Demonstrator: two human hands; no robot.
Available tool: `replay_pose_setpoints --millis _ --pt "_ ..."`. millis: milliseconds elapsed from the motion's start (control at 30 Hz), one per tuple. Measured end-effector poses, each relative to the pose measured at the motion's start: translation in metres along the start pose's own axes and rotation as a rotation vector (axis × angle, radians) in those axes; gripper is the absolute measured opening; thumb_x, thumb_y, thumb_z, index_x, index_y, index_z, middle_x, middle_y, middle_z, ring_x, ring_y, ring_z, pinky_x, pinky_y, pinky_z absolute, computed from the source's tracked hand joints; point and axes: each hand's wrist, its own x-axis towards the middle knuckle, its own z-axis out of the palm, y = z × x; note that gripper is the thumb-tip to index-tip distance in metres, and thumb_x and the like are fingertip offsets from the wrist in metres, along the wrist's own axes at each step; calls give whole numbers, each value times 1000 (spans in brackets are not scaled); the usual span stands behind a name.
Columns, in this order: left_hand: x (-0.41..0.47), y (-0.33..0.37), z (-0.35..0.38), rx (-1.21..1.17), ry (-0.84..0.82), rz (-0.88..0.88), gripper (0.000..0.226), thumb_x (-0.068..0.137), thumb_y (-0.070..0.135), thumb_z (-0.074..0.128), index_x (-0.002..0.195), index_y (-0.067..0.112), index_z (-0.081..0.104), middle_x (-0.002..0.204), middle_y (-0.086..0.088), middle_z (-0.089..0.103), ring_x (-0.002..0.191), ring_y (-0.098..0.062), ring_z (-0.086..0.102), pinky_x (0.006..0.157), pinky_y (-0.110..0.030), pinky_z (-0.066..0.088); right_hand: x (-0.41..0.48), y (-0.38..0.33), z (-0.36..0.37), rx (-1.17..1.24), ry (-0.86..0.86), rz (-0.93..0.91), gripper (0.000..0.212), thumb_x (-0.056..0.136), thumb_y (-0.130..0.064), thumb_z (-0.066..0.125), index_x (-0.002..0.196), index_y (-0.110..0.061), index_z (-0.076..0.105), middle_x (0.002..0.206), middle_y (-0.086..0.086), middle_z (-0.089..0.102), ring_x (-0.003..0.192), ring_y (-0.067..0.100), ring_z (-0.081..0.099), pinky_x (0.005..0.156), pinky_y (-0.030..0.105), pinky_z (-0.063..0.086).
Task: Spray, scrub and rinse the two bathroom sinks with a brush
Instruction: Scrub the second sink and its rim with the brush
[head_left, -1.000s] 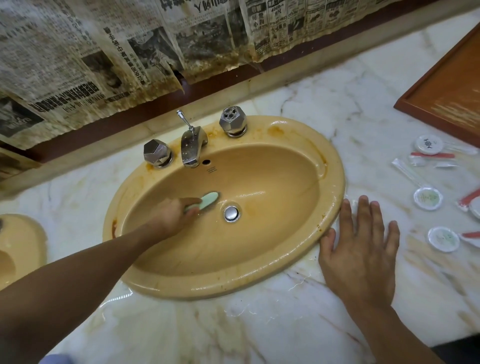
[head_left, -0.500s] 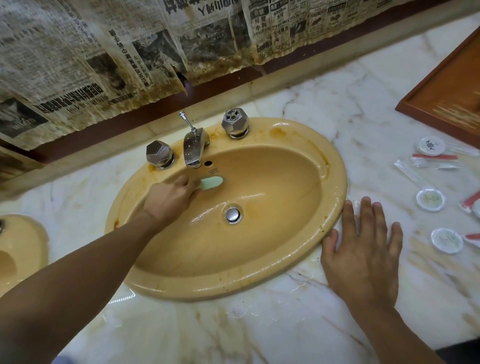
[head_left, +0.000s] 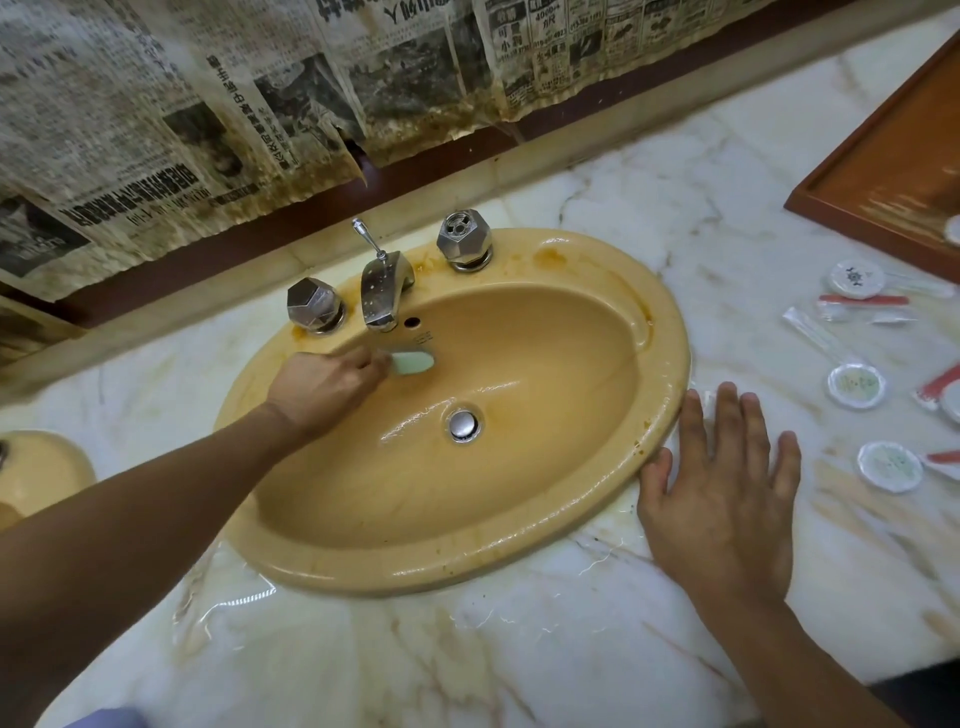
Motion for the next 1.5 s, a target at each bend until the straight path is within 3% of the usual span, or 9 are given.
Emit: replay_pose_setpoints --millis 167,333,400,667,767,867,1000,1200,1500 --pt "23 34 9 -164 -11 -213 29 102 39 51 110 23 74 79 0 63 50 -32 58 41 -29 44 0 0 -1 -2 9 -7 65 98 -37 33 155 -8 40 163 19 31 155 32 21 124 58 13" --pt "37 72 19 -374 -330 -310 30 101 51 52 124 40 68 107 6 68 97 -24 65 70 -33 49 1 0 0 -5 12 -8 65 97 -37 34 155 -8 40 163 19 32 154 32 22 124 58 14" --pt "40 62 23 -361 -340 -334 32 101 53 53 127 42 67 116 9 70 103 -21 65 73 -32 50 0 1 0 -8 8 -6 65 97 -37 33 156 -9 40 163 18 31 154 32 22 124 58 14" --pt "35 53 27 -506 -480 -210 31 99 44 61 125 31 72 119 8 74 107 -17 61 80 -30 46 1 0 0 -17 8 -7 66 98 -38 31 156 -8 39 163 19 32 154 33 23 124 58 14" --pt "50 57 20 -413 -448 -220 29 99 47 60 123 36 72 115 11 72 110 -16 57 76 -32 46 1 0 0 -24 9 -5 65 98 -38 31 156 -8 39 163 19 32 154 33 23 124 57 13" --pt "63 83 12 -441 -383 -270 29 98 49 58 121 38 72 113 7 73 105 -19 61 75 -34 51 0 0 0 -15 17 -7 65 98 -37 32 155 -8 40 163 19 32 154 33 23 124 58 14" --pt "37 99 11 -508 -448 -133 30 98 51 57 121 36 72 109 8 75 97 -20 65 76 -35 52 0 -1 1 1 27 -5 64 97 -36 34 155 -8 41 163 19 33 154 33 24 124 58 14" --pt "13 71 26 -478 -359 -459 25 98 46 58 117 37 74 104 1 75 99 -26 67 74 -35 53 0 0 1 -11 14 -2 66 98 -37 32 156 -8 38 163 18 31 154 32 22 124 57 14" --pt "19 102 12 -324 -371 -337 34 100 51 53 128 39 68 117 2 73 105 -22 65 71 -32 44 -1 1 2 -16 18 -6 66 98 -38 32 156 -9 38 164 18 31 154 32 22 123 58 14"
